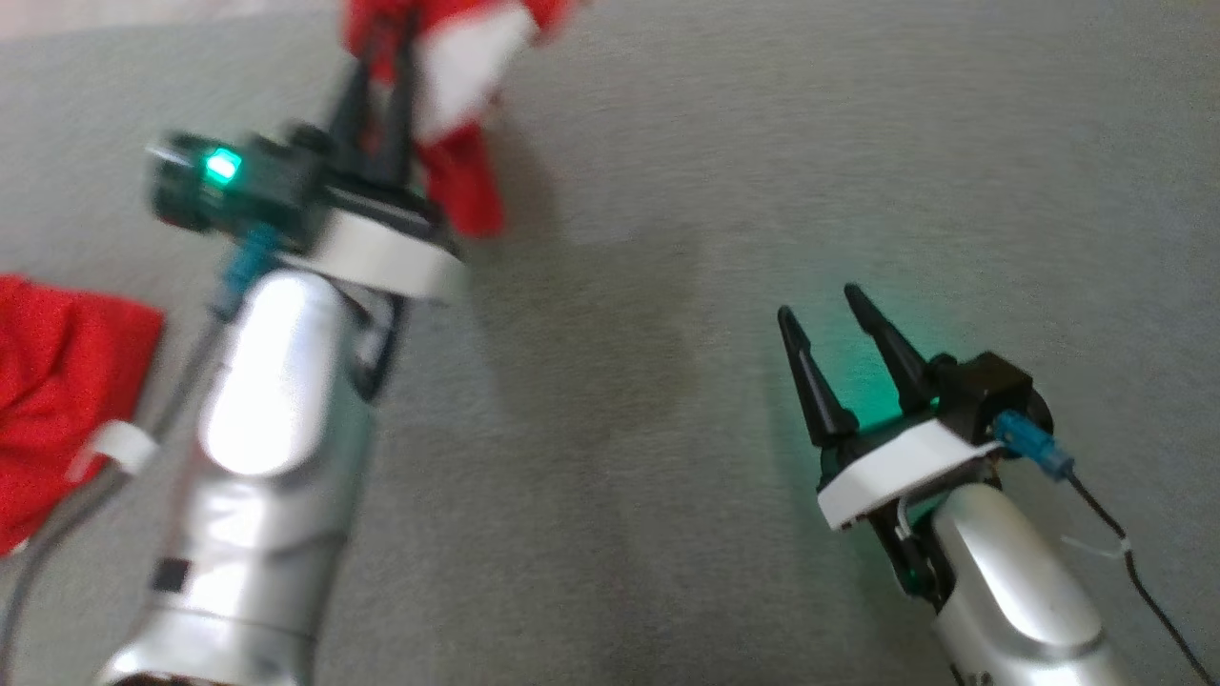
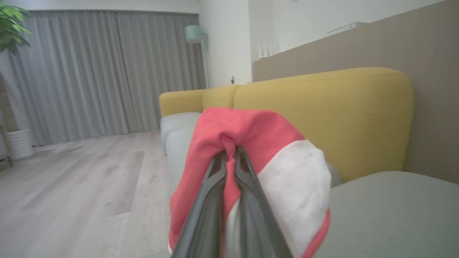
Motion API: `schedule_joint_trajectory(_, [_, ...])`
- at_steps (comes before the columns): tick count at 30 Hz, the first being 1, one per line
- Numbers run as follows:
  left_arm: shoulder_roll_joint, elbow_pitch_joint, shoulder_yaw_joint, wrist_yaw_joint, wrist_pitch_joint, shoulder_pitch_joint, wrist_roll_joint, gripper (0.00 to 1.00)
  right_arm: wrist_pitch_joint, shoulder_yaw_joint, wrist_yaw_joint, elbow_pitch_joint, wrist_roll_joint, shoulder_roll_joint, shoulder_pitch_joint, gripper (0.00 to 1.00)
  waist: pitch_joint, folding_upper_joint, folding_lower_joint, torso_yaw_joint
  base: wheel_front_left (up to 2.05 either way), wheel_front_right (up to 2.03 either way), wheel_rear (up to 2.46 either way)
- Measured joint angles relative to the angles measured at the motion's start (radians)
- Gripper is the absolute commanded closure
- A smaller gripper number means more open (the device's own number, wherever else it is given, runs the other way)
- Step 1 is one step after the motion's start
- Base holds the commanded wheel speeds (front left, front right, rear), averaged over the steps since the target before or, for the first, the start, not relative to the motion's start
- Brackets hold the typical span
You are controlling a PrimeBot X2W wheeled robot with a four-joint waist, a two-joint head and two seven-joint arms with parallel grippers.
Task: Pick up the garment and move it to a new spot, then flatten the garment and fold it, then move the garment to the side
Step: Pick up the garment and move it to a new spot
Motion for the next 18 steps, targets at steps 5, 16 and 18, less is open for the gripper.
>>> schedule_joint_trajectory(5, [-0.035,0.027,-0.111,-0.001,0.000,0.058,-0.063,1.00,0.000,-0.012,0.000,0.013,0.000,0.007,0.032,0.00,-0.020,0.0000,-0.0001,-0.081,0.00,0.00,0.00])
schedule_joint_trajectory(16, [-0.039,0.095,-0.271,0.065,0.000,0.220,-0.201,0.00,0.000,-0.043,0.000,0.017,0.000,0.016,0.052,0.00,-0.056,0.0000,-0.0001,-0.167,0.00,0.00,0.00])
schedule_joint_trajectory(18, [-0.038,0.092,-0.250,0.084,0.000,0.247,-0.201,0.00,0.000,-0.054,0.000,0.017,0.000,0.018,0.058,0.00,-0.063,0.0000,0.0000,-0.160,0.00,0.00,0.00])
